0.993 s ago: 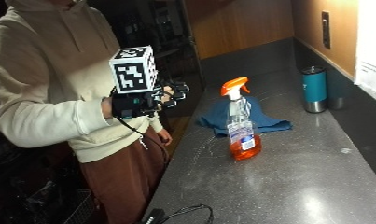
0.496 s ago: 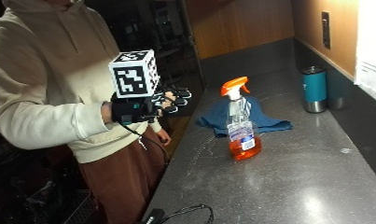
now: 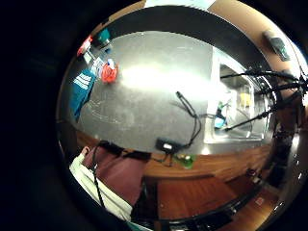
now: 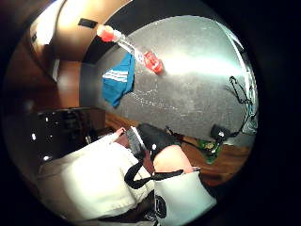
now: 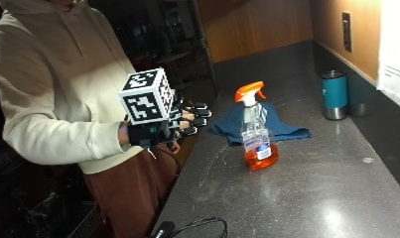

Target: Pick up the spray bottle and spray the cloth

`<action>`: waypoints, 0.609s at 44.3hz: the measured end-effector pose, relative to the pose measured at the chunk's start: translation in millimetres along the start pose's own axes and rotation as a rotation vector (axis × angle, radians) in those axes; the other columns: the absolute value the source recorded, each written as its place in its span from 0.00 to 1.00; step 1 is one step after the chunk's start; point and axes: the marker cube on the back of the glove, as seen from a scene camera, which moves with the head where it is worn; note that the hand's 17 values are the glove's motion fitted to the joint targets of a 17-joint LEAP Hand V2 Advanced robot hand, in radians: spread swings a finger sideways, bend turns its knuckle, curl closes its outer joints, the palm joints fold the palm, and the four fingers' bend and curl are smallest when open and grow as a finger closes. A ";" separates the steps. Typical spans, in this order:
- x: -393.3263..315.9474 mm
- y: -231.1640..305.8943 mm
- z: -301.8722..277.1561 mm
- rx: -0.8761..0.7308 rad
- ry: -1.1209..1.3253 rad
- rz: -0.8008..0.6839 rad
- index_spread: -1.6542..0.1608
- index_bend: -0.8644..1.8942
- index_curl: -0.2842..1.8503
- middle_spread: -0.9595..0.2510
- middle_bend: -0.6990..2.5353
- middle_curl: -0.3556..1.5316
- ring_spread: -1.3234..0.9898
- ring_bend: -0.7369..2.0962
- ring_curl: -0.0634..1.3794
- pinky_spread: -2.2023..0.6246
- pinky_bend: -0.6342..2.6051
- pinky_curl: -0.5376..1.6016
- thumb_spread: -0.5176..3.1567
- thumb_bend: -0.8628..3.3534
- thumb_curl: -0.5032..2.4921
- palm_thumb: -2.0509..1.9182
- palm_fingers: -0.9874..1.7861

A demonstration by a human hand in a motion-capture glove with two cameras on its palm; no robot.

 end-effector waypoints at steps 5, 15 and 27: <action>-0.8 -5.2 7.5 0.051 -0.045 0.014 0.73 0.36 0.22 0.84 0.27 0.30 0.62 0.33 0.17 0.85 0.30 0.38 0.40 0.20 0.26 0.62 0.32; -13.4 -13.9 22.5 0.211 -0.202 0.035 0.73 0.36 0.22 0.84 0.27 0.31 0.62 0.33 0.18 0.85 0.30 0.39 0.40 0.20 0.27 0.63 0.33; -29.9 -24.0 40.9 0.364 -0.355 0.093 0.74 0.36 0.22 0.84 0.28 0.33 0.61 0.34 0.20 0.85 0.30 0.40 0.40 0.20 0.27 0.63 0.34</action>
